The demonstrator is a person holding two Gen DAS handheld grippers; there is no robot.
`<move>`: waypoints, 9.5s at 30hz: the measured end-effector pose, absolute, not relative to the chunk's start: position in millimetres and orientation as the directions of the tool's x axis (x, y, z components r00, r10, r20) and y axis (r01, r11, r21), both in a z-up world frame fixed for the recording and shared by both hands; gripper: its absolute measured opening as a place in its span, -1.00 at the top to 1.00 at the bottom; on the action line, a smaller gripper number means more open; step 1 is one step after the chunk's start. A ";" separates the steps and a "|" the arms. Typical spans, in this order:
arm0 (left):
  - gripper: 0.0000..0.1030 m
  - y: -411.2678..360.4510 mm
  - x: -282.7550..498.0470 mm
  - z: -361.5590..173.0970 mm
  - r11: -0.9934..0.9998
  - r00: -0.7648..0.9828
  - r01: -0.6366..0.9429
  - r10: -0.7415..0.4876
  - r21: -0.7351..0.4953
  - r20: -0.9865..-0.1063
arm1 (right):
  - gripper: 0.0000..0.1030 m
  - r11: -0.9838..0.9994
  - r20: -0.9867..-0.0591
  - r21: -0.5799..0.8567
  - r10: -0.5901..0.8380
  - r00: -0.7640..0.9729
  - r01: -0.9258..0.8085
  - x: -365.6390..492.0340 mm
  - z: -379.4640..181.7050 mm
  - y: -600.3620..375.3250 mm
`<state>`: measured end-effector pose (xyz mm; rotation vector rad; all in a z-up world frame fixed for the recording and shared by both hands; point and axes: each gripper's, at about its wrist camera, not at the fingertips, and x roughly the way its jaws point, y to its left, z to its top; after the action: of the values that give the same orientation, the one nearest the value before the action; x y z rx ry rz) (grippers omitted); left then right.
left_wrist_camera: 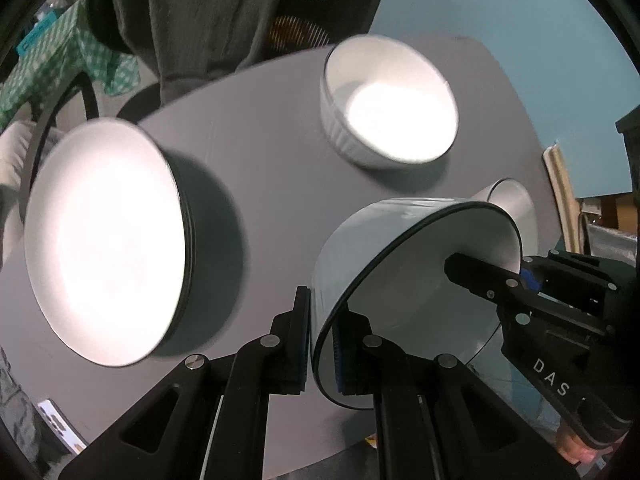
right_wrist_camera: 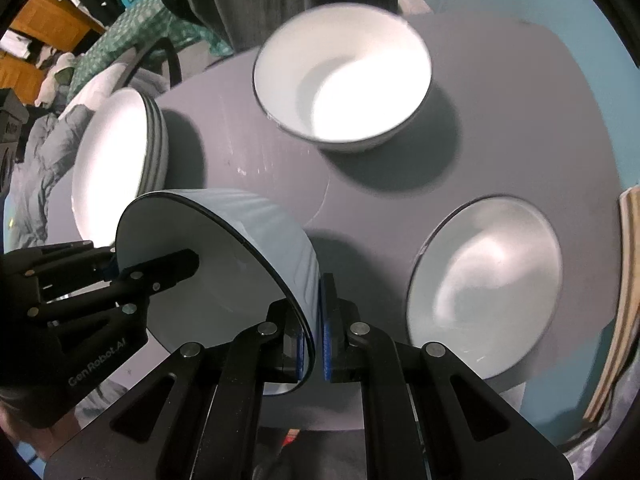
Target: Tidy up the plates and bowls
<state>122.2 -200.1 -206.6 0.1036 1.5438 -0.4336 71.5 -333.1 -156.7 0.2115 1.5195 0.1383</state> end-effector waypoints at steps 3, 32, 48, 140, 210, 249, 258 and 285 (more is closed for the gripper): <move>0.82 -199.4 129.3 -194.2 0.913 -0.013 0.350 -0.219 -0.210 -0.976 | 0.87 0.975 -0.975 0.215 0.212 0.068 0.045 78.7 -146.3 -339.6; 0.82 -248.8 233.4 -213.5 0.922 0.009 0.367 -0.136 -0.123 -0.991 | 0.87 0.977 -0.979 0.206 0.205 0.016 0.063 175.6 -166.2 -381.9; 0.79 -250.1 235.0 -226.6 0.917 -0.010 0.384 -0.109 -0.104 -0.994 | 0.79 0.976 -0.980 0.198 0.200 -0.021 0.090 183.6 -167.9 -394.7; -0.56 -179.6 78.6 -51.9 0.929 0.315 0.358 -0.216 -0.095 -0.924 | -0.38 0.994 -0.925 0.001 -0.041 0.377 0.111 40.1 0.3 -362.7; 0.84 -271.8 75.4 -239.1 0.955 -0.028 0.252 -0.156 -0.159 -0.987 | 0.80 0.982 -0.982 0.185 0.185 0.029 -0.030 25.7 -198.4 -423.6; 0.79 -220.3 58.8 -232.6 0.985 -0.011 0.146 -0.090 -0.091 -0.996 | 0.80 0.951 -0.974 0.227 0.217 -0.070 -0.211 64.4 -210.0 -345.0; 0.75 -218.1 72.8 -232.5 0.982 -0.022 0.152 -0.111 -0.113 -0.994 | 0.79 0.952 -0.971 0.238 0.232 -0.057 -0.193 66.2 -210.9 -353.9; 0.80 -201.7 106.0 -158.2 0.981 0.071 0.145 -0.138 -0.126 -0.988 | 0.88 0.953 -0.963 0.255 0.265 0.046 -0.162 74.2 -135.4 -371.1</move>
<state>106.0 -201.7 -158.2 0.0060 1.4850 -0.2124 74.2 -371.1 -135.4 0.0842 1.4904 0.3269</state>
